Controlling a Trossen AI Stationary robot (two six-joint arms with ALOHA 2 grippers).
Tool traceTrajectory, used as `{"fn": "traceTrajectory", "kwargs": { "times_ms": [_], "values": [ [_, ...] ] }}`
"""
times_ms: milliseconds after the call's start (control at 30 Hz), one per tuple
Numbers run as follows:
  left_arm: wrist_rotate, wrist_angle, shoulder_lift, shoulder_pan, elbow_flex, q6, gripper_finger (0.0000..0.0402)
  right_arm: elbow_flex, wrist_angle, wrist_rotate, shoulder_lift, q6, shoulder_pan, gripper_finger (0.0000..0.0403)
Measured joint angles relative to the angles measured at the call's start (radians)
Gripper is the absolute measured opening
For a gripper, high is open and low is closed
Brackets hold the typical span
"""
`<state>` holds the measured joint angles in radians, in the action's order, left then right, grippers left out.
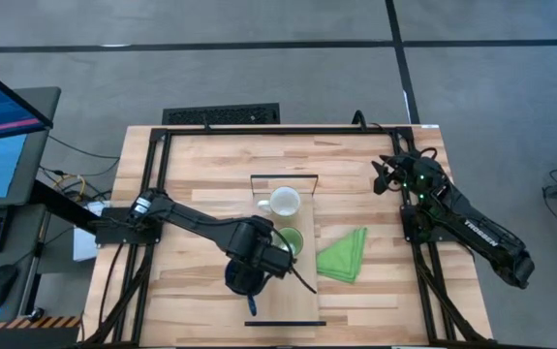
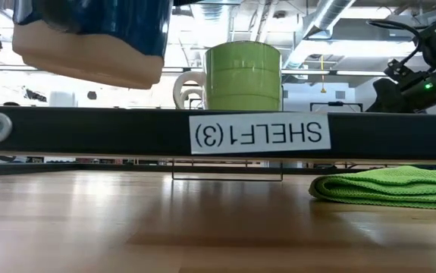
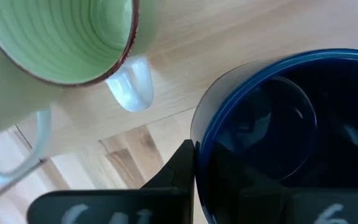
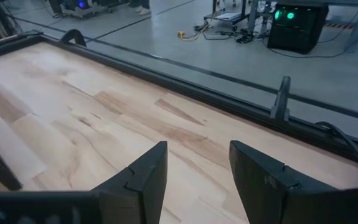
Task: Stack small to large cups/mugs on shelf
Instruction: Put the blue mug on the shelf
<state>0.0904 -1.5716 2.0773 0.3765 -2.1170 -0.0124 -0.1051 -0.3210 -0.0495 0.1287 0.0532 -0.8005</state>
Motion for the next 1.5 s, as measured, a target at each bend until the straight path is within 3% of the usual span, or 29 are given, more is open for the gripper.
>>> {"fn": "traceTrajectory", "kwargs": {
  "times_ms": [733, 1500],
  "values": [
    [-0.067, 0.072, 0.002, -0.023, 0.001, 0.361, 0.0009, 0.0, 0.0, -0.004, 0.0, -0.027, 0.0, 0.0196],
    [-0.118, 0.186, 0.002, -0.028, 0.002, 0.864, 0.0009, 0.0, -0.005, -0.004, 0.0, -0.027, 0.0, 0.0196]
  ]
}}
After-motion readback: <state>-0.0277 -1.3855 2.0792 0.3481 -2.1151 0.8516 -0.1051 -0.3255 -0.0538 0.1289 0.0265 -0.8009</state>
